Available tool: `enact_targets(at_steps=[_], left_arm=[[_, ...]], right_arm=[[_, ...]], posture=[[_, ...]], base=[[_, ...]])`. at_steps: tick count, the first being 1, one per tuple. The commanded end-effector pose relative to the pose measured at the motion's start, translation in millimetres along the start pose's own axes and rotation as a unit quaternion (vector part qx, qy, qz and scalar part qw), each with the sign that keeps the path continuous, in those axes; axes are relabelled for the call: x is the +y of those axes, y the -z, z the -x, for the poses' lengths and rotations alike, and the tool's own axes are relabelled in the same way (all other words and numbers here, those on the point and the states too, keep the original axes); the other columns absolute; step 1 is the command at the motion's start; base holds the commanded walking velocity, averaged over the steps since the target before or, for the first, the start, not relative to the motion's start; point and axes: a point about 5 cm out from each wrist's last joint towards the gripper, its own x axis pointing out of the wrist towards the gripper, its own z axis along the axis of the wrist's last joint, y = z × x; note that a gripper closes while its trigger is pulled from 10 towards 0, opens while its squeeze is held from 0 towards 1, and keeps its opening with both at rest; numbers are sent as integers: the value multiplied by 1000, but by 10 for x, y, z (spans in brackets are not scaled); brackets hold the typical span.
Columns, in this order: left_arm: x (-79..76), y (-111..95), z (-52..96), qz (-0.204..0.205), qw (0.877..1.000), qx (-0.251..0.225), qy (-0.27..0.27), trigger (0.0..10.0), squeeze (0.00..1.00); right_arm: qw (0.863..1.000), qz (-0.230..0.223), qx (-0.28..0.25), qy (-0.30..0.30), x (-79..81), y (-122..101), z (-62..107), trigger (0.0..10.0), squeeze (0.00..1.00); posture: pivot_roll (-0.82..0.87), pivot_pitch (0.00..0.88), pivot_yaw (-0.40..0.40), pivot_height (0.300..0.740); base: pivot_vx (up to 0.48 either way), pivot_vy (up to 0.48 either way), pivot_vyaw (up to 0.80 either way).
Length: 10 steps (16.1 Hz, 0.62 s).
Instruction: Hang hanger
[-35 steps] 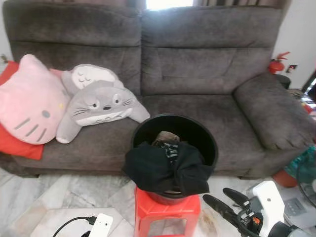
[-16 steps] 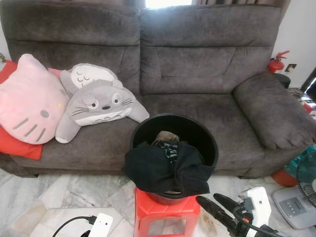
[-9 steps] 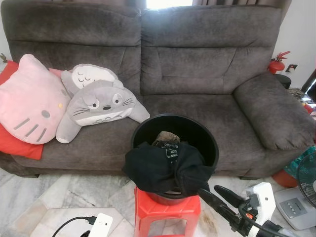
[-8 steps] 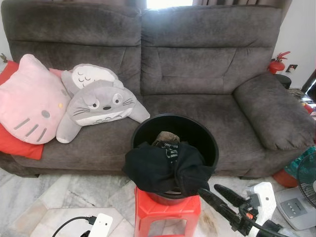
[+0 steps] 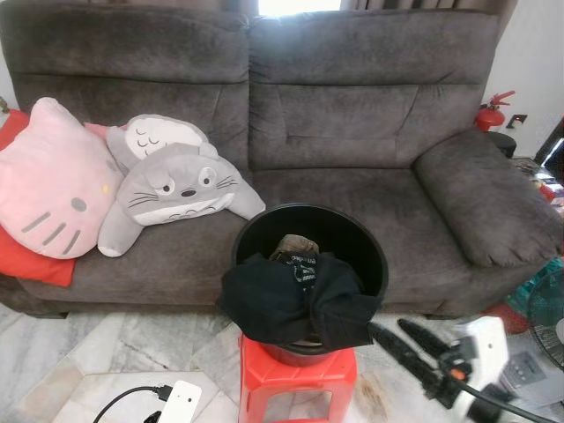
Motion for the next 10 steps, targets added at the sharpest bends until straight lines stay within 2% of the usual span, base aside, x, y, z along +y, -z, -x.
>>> enact_targets(at_steps=[1, 10], left_arm=[[-5, 48, 6, 0, 1000, 13, -2, 10000, 0], [-1, 49, 6, 1, 1000, 13, -6, 10000, 0]], right_arm=[[1000, -9, 1, 6, -27, 41, -47, 10000, 0], [998, -56, -1, -33, 2, 177, -167, 10000, 0]], posture=[[-218, 11, -22, 740], [-206, 15, -20, 740]], base=[[0, 0, 0], [0, 0, 0]])
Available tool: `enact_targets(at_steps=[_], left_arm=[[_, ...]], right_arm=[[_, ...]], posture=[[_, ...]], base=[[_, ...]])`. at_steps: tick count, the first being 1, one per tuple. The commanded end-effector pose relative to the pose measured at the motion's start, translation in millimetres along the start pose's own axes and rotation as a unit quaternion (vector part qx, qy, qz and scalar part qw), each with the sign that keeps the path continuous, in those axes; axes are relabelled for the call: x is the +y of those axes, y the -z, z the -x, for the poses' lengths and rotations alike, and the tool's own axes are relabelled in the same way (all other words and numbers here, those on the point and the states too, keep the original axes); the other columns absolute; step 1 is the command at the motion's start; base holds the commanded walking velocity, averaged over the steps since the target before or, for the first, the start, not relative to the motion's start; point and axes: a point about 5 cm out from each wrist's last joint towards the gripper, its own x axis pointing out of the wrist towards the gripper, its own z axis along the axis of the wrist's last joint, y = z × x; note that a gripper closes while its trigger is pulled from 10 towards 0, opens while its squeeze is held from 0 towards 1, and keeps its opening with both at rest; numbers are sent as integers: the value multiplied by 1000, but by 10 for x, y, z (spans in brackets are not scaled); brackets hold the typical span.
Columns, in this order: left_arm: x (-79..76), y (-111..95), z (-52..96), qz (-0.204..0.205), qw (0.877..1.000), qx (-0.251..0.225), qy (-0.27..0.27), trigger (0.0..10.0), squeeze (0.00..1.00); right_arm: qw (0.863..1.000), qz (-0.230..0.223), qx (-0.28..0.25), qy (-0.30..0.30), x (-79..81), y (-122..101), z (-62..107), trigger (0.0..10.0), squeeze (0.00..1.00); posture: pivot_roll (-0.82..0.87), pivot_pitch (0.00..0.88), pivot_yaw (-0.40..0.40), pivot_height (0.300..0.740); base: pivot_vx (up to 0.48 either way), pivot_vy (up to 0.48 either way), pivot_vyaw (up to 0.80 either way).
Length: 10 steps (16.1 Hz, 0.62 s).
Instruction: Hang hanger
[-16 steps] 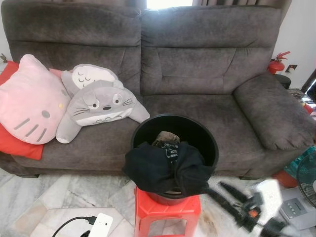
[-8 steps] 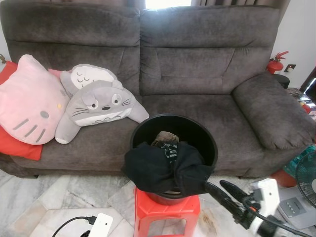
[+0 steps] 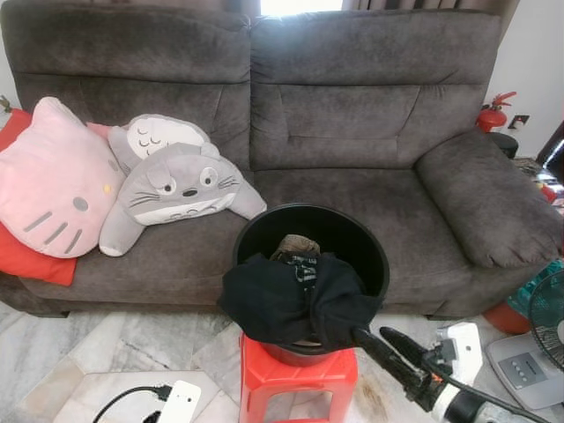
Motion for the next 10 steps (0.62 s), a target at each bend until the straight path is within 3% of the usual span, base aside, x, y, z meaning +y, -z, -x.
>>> enact_targets(at_steps=[1, 6, 10], left_arm=[[-4, 48, 6, 1, 1000, 13, -3, 10000, 0], [3, 45, 5, 0, 1000, 13, -4, 10000, 0], [4, 43, 4, -3, 1000, 13, -3, 10000, 0]], right_arm=[[1000, -8, -9, -22, 40, -10, 1, 10000, 0], [996, -26, -12, -80, 223, -1, 54, 10000, 0], [997, -24, -2, -67, 190, 40, 67, 10000, 0]], posture=[[-206, 15, -20, 740], [-202, 17, -19, 740], [-206, 13, -16, 740]], base=[[0, 0, 0], [0, 0, 0], [0, 0, 0]])
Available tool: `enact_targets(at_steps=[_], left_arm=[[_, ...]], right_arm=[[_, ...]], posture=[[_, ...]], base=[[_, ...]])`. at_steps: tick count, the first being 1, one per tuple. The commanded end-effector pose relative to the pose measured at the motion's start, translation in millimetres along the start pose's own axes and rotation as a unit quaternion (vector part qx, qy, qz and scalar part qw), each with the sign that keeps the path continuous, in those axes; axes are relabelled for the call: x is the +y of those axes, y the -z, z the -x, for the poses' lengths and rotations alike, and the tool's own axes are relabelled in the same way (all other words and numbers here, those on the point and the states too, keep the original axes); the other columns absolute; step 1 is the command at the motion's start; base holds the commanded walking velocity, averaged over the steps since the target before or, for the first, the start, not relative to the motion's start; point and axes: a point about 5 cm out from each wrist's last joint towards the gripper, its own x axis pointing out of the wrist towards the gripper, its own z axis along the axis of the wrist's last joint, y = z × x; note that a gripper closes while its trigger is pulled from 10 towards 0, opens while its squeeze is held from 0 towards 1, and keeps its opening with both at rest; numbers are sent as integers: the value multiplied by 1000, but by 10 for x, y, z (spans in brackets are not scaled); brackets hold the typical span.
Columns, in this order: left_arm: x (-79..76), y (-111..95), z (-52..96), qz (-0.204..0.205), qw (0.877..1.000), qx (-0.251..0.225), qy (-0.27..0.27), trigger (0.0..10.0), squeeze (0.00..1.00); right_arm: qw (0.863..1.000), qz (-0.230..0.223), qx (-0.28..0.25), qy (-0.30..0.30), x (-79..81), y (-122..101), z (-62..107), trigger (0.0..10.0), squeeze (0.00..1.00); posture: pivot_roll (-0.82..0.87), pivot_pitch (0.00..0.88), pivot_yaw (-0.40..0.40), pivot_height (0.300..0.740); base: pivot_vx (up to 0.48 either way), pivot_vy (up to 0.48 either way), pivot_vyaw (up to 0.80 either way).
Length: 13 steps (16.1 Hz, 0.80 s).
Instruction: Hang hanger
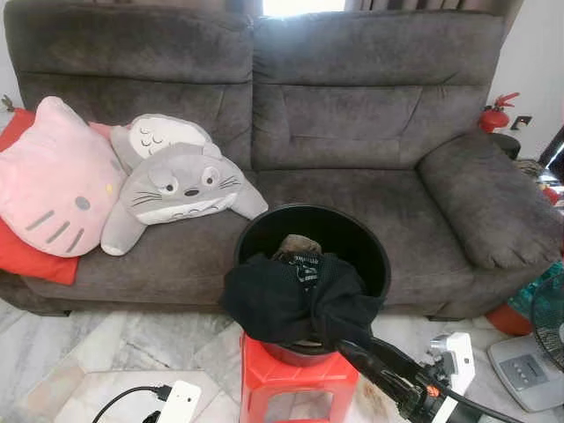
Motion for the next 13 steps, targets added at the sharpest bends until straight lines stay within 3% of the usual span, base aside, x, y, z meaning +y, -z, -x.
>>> enact_targets(at_steps=[1, 6, 13], left_arm=[[1, 42, 5, -2, 1000, 13, -1, 10000, 0], [4, 43, 4, -4, 1000, 13, -1, 10000, 0], [2, 45, 6, -6, 1000, 12, -3, 10000, 0]], right_arm=[[1000, 8, 4, 6, -10, -12, 12, 10000, 0], [998, 14, 19, 53, -109, 50, 55, 10000, 0], [1000, -3, 10, 17, -64, 50, -29, 10000, 0]], posture=[[-206, 13, -16, 740], [-208, 12, -15, 740], [-200, 1, -15, 740]], base=[[0, 0, 0], [0, 0, 0], [0, 0, 0]])
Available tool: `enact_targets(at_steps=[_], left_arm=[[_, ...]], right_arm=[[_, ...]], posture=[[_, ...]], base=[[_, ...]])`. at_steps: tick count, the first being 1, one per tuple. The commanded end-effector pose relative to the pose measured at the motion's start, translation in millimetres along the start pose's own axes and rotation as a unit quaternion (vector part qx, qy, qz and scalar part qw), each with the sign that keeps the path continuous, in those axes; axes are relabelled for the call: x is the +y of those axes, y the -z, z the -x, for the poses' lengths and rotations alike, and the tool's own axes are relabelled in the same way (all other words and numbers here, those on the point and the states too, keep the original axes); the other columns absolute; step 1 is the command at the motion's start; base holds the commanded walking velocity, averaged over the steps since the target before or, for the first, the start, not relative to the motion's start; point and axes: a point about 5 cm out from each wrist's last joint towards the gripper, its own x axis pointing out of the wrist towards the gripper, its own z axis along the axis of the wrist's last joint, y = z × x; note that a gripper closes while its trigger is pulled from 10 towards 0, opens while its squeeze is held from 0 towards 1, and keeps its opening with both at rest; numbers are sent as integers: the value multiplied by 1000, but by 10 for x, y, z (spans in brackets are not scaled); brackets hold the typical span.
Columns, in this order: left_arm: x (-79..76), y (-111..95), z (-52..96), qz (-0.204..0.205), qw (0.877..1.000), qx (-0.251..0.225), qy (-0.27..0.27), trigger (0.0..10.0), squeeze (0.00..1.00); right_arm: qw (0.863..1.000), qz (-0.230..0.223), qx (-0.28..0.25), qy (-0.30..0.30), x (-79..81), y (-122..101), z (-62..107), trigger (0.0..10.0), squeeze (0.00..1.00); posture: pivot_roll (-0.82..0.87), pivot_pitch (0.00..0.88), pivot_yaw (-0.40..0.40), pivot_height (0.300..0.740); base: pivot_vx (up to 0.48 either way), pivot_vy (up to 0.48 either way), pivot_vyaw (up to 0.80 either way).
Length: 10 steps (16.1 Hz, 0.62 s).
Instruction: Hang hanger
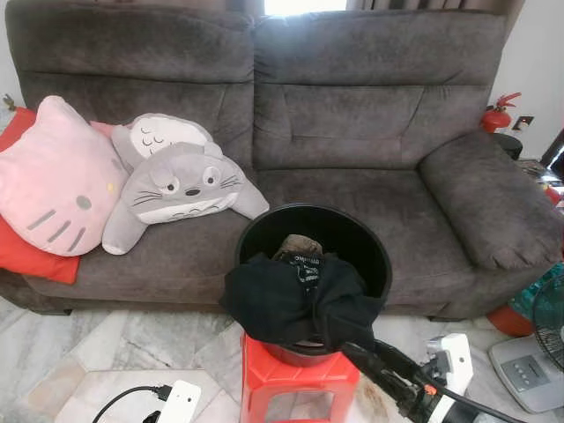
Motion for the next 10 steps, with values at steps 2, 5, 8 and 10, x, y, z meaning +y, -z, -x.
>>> enact_targets(at_steps=[2, 5, 8, 10], left_arm=[[2, 49, 7, -6, 1000, 12, -3, 10000, 0], [2, 48, 7, -6, 1000, 11, -3, 10000, 0], [5, 49, 7, -6, 1000, 11, -4, 10000, 0], [8, 46, 6, -6, 1000, 11, -5, 10000, 0]], right_arm=[[1000, -13, -7, -28, 61, -14, 8, 10000, 0], [999, -23, -3, -41, 91, 15, 2, 10000, 0], [1000, -25, 3, -19, 17, 78, -14, 10000, 0], [999, -28, -10, 14, -101, 48, -60, 10000, 0]], posture=[[-202, 0, -14, 740], [-202, 0, -14, 740], [-200, 0, -13, 740], [-200, 2, -11, 740]], base=[[0, 0, 0], [0, 0, 0], [0, 0, 0], [0, 0, 0]])
